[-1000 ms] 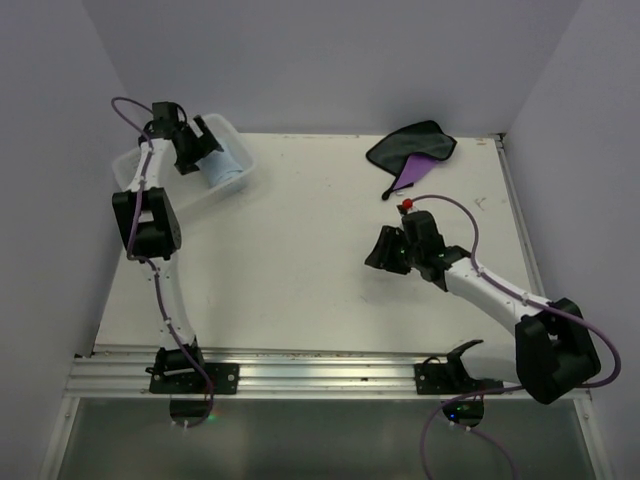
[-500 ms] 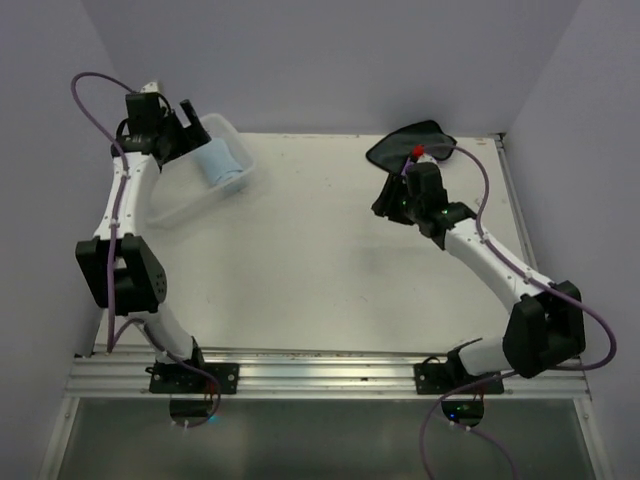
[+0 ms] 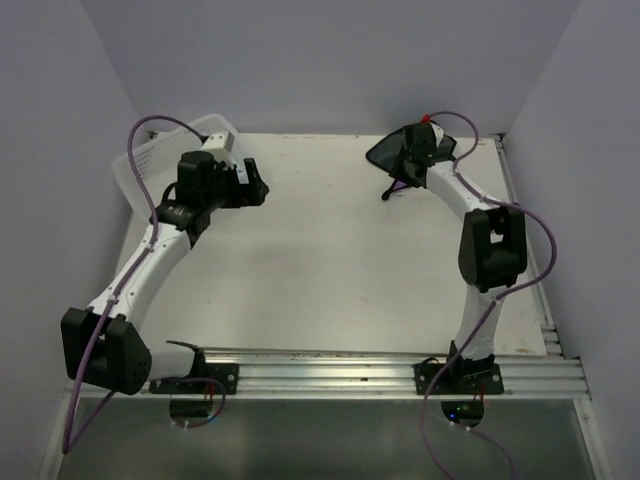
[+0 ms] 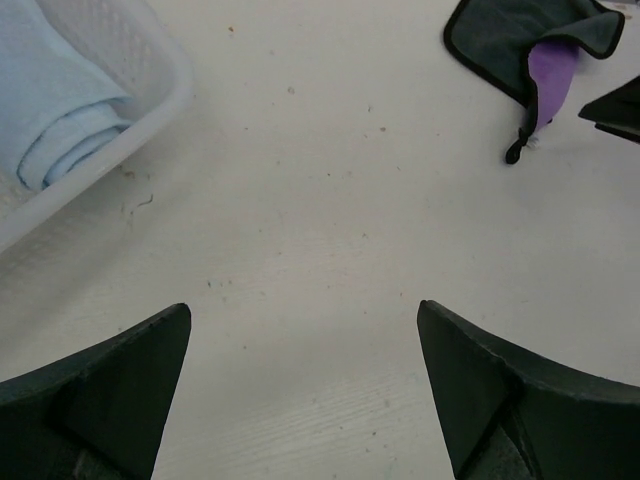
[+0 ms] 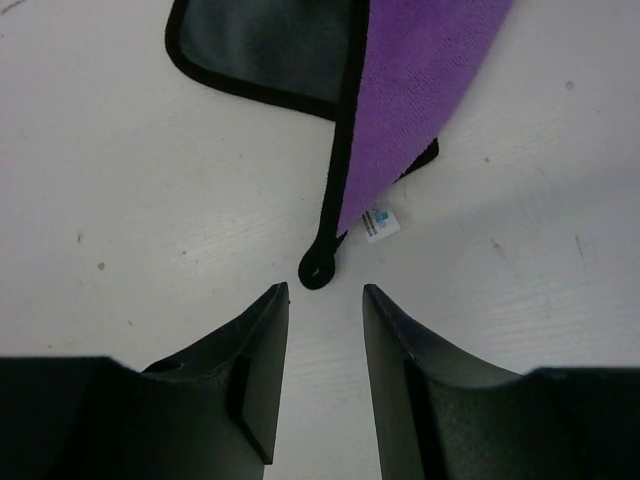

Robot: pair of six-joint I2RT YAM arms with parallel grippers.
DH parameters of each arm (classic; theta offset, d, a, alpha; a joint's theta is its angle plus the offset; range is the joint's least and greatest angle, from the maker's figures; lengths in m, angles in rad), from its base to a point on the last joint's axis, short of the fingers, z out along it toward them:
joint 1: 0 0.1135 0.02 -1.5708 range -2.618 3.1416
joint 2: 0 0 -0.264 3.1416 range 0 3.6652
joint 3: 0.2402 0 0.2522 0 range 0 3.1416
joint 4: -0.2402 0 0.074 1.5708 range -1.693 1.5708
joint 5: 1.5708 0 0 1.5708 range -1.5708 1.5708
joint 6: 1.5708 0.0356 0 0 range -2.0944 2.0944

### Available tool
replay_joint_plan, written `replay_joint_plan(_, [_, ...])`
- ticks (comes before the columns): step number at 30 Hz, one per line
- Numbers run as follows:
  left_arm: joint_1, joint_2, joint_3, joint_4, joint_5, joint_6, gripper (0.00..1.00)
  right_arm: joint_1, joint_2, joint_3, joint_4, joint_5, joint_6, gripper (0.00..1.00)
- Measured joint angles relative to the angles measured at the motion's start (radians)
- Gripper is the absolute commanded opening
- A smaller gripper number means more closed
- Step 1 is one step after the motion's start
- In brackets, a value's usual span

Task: Roll the towels
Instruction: Move the towel to the center of the board

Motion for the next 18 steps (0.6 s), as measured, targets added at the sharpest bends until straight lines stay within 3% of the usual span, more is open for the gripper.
replay_joint_plan(9, [-0.150,-0.047,-0.139,0.089,-0.145,0.079,1.00,0.011,0.240,0.205,-0.082,-0.006,-0.043,0.50])
replay_joint_plan(18, [-0.224,-0.033,-0.147,0.103,-0.191,0.105,1.00,0.025,0.327,0.244,-0.130,-0.005,-0.072,0.45])
